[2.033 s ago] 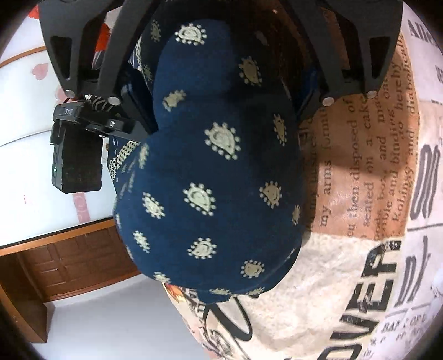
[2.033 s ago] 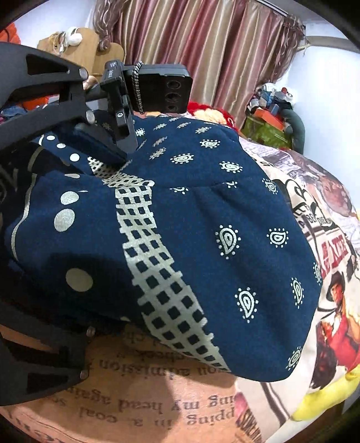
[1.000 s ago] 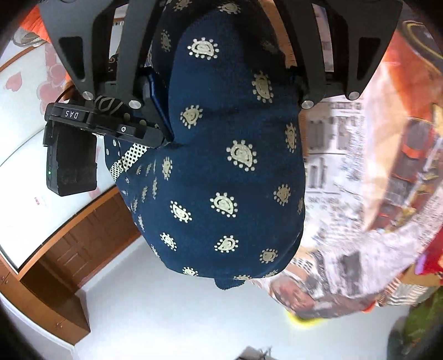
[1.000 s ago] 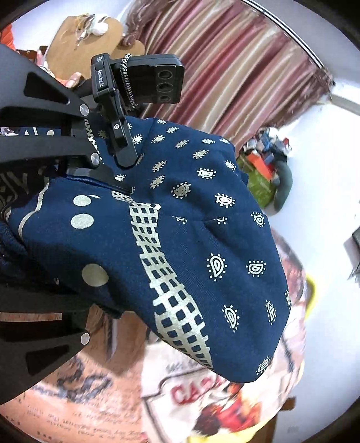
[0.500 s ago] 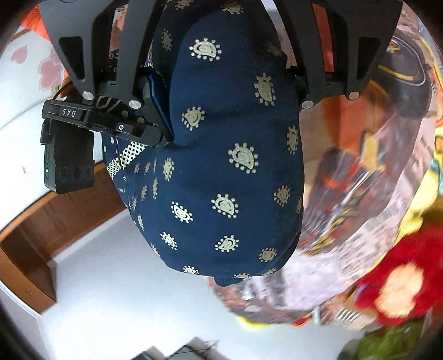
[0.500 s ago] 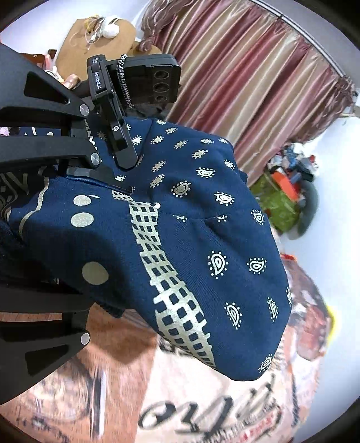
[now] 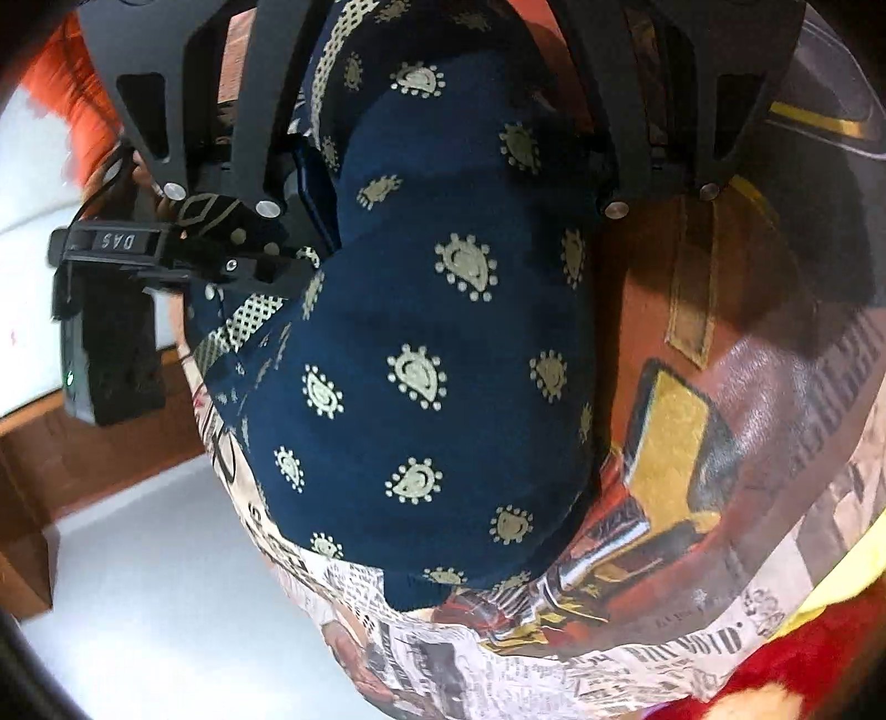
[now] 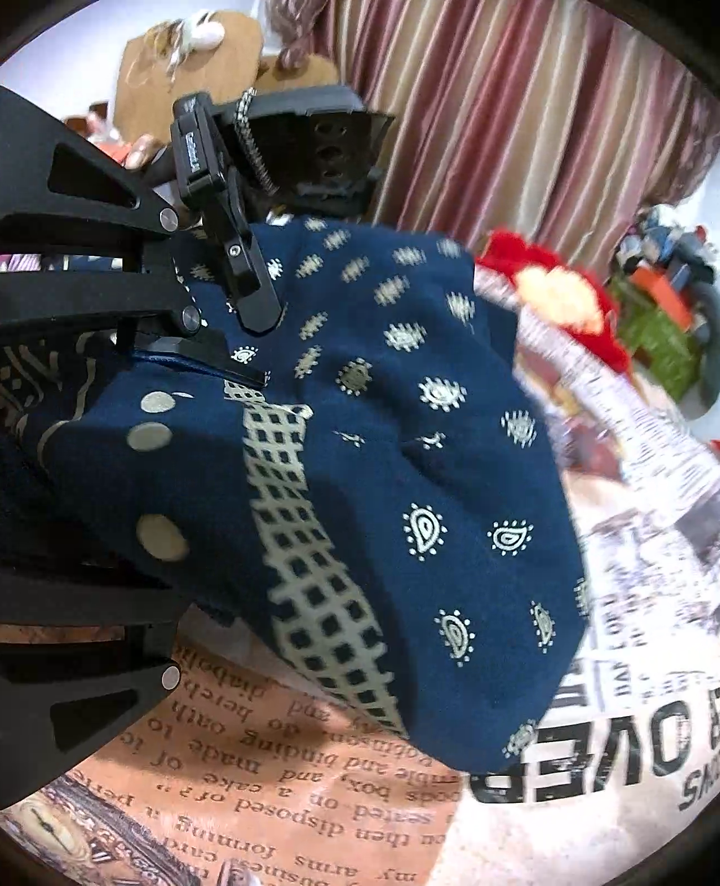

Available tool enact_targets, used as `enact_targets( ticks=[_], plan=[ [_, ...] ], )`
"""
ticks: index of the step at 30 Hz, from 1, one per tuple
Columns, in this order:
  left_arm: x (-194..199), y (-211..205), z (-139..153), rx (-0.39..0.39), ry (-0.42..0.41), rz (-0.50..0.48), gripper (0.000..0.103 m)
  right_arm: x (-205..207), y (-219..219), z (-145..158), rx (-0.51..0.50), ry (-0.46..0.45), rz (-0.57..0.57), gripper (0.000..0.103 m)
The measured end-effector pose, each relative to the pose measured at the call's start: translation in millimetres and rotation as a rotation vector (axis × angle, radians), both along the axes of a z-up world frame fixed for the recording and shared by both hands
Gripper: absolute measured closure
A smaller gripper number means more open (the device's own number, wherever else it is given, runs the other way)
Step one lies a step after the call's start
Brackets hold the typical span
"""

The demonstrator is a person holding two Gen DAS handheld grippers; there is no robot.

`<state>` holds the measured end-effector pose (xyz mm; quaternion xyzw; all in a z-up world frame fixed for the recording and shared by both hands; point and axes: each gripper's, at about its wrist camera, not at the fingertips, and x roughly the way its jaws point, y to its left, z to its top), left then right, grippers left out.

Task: Fold large clothes

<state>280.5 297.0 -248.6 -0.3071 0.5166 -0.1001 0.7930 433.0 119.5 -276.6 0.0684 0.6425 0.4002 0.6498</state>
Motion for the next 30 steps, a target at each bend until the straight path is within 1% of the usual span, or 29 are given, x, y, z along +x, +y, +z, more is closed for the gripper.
enact_targets(
  ticks=[2, 3, 4, 5, 6, 7, 11, 13, 16, 17, 19, 22, 25, 28, 29, 30],
  plan=[
    [-0.6, -0.8, 0.9, 0.036, -0.005, -0.004, 0.035, -0.3, 3.2, -1.6, -0.032, -0.020, 0.023, 0.060],
    [-3.3, -3.1, 3.3, 0.066, -0.007, -0.003, 0.034, -1.1, 6.8, -0.1, -0.048, -0.029, 0.033, 0.056],
    [-5.3, -5.4, 5.1, 0.090, -0.010, 0.000, 0.033, 0.2, 5.3, -0.2, -0.061, -0.036, 0.042, 0.049],
    [-9.6, -8.2, 8.6, 0.121, -0.014, 0.006, 0.033, -0.7, 4.2, 0.9, -0.088, -0.046, 0.054, 0.044],
    [-13.7, -10.4, 11.1, 0.145, -0.018, 0.009, 0.033, -2.3, 5.0, 1.8, -0.110, -0.057, 0.059, 0.036],
    [-18.2, -12.6, 14.1, 0.173, -0.021, 0.011, 0.033, -4.2, 2.7, 2.8, -0.135, -0.071, 0.065, 0.032],
    [-39.3, -24.8, 25.9, 0.310, -0.045, 0.000, 0.033, -13.3, -9.8, 9.6, -0.160, -0.098, 0.098, 0.030],
    [-48.2, -31.5, 28.4, 0.357, -0.047, -0.002, 0.033, -18.4, -18.0, 15.4, -0.166, -0.113, 0.104, 0.028],
    [-59.9, -40.7, 33.4, 0.401, -0.049, 0.006, 0.033, -29.4, -39.0, 22.0, -0.180, -0.130, 0.095, 0.027],
    [-58.5, -42.5, 34.3, 0.412, -0.051, 0.012, 0.033, -31.8, -44.9, 26.0, -0.190, -0.135, 0.089, 0.027],
    [-65.8, -47.5, 43.0, 0.443, -0.060, 0.023, 0.033, -39.5, -60.1, 33.7, -0.193, -0.150, 0.081, 0.027],
    [-81.1, -56.0, 64.1, 0.494, -0.099, 0.037, 0.033, -49.1, -74.0, 57.3, -0.180, -0.204, 0.059, 0.027],
    [-90.9, -66.3, 94.8, 0.540, -0.161, 0.065, 0.033, -62.9, -83.5, 88.2, -0.129, -0.268, 0.033, 0.027],
    [-107.0, -78.4, 137.7, 0.577, -0.261, 0.105, 0.033, -78.4, -90.9, 129.3, -0.047, -0.363, -0.001, 0.027],
    [-111.5, -81.6, 147.4, 0.584, -0.285, 0.115, 0.033, -85.1, -93.6, 144.2, -0.018, -0.399, -0.015, 0.027],
    [-119.7, -87.2, 165.8, 0.597, -0.335, 0.133, 0.033, -90.5, -94.9, 155.6, 0.004, -0.426, -0.026, 0.027]
  ],
)
